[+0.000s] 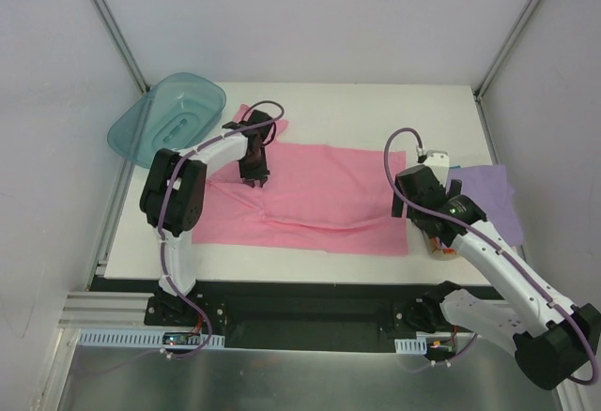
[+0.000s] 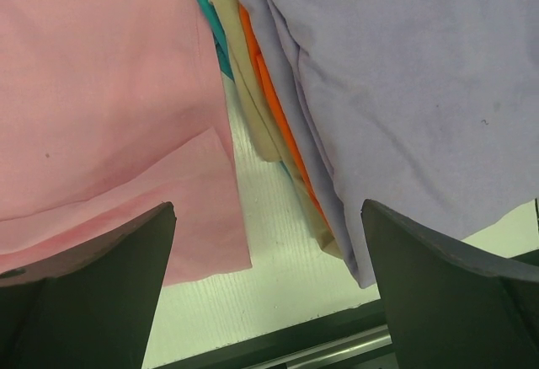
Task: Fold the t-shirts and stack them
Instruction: Fold the flattened tshirt in 1/3 of the way
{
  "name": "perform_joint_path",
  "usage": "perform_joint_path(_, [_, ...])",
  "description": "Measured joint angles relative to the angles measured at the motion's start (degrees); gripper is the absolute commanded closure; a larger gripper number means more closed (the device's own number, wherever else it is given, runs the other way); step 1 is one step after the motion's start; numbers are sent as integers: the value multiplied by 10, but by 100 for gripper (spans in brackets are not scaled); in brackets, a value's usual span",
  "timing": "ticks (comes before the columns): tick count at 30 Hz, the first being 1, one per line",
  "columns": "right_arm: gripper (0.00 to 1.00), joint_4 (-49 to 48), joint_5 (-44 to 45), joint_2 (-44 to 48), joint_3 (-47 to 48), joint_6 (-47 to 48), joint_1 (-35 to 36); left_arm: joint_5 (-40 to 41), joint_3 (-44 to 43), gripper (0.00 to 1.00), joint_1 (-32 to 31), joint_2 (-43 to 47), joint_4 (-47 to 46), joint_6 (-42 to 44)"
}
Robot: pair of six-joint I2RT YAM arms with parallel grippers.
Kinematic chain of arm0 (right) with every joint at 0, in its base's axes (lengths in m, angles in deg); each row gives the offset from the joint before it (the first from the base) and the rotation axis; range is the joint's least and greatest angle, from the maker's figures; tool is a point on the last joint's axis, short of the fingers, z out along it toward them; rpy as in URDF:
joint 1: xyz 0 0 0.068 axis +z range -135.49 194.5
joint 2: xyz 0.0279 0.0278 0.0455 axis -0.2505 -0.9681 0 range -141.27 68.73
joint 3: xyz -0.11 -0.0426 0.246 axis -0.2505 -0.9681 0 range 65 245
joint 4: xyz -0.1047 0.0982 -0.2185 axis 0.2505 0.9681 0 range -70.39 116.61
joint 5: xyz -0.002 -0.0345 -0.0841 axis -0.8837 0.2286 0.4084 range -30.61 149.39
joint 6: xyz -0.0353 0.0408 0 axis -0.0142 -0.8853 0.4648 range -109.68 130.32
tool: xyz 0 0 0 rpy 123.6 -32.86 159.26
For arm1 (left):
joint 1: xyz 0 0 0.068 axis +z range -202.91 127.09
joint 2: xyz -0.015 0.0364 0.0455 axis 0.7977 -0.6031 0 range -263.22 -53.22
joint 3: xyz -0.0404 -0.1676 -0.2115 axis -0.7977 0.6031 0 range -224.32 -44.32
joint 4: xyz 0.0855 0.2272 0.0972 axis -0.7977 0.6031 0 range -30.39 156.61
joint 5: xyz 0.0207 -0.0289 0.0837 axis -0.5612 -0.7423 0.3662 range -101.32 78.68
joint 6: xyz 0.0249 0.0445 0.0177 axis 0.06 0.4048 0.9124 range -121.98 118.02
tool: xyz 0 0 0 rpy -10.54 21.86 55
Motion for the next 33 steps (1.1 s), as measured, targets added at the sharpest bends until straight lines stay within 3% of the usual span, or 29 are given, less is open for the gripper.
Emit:
perform_joint_path(4, [4, -2, 1, 5, 0, 4, -3, -2, 0, 99, 0, -2, 6, 7])
perform_joint_path(14, [4, -11, 1, 11, -19, 14, -12, 0, -6, 100, -7, -2, 20, 27])
perform_joint_path(21, [4, -16, 1, 11, -19, 17, -14, 15, -57, 98, -57, -3, 26, 72])
perform_joint_path(25, [3, -19, 2, 11, -25, 18, -16, 18, -82, 64, -80, -13, 26, 91])
perform_joint_path(29, [4, -19, 1, 10, -27, 19, -17, 21, -89, 41, -87, -26, 31, 96])
perform_joint_path(31, [4, -19, 0, 10, -27, 20, -17, 27, -89, 35, -86, -28, 38, 96])
perform_joint_path(32, [3, -19, -2, 9, -27, 21, -17, 30, -89, 14, -85, -28, 42, 95])
perform_joint_path(33, [4, -20, -4, 7, -27, 22, -17, 37, -89, 3, -85, -27, 44, 93])
